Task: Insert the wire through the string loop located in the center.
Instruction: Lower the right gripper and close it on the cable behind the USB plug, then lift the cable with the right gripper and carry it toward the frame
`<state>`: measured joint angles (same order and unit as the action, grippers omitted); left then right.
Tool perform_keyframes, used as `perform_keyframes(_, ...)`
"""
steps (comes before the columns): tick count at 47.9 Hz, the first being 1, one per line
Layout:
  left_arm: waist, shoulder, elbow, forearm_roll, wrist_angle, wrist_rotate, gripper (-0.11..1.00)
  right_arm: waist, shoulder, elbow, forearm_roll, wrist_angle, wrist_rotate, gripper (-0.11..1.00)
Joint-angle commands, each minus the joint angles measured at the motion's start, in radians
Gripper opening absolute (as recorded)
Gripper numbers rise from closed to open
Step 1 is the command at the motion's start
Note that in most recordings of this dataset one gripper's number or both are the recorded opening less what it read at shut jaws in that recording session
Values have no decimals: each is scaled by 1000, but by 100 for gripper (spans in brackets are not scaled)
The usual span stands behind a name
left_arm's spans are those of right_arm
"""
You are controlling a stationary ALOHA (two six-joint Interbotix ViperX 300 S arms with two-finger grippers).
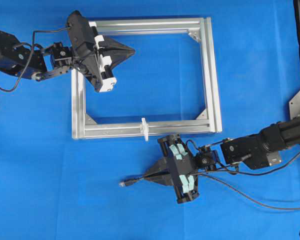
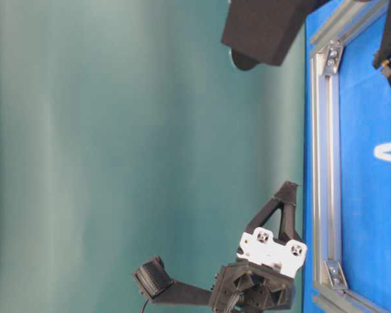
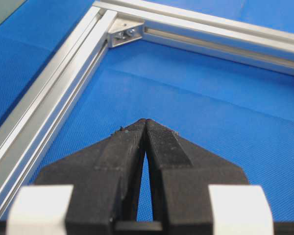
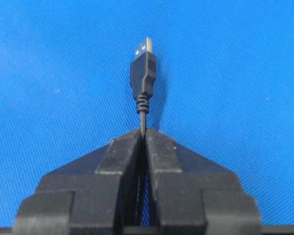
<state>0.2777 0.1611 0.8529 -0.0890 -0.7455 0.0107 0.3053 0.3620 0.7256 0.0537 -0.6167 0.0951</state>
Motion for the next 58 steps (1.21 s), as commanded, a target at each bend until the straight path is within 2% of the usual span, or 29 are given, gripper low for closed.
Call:
perform_keyframes(1, 2, -37, -6, 3, -5, 2, 0, 0, -31, -5, 2, 6, 2, -2)
perform_keyframes(27, 0, -37, -8, 3, -5, 2, 0, 9, -264, -34, -2, 247, -6, -2)
perform_keyframes(58, 2, -37, -8, 5, -5, 2, 0, 17, -282, -37, -3, 265, -8, -2)
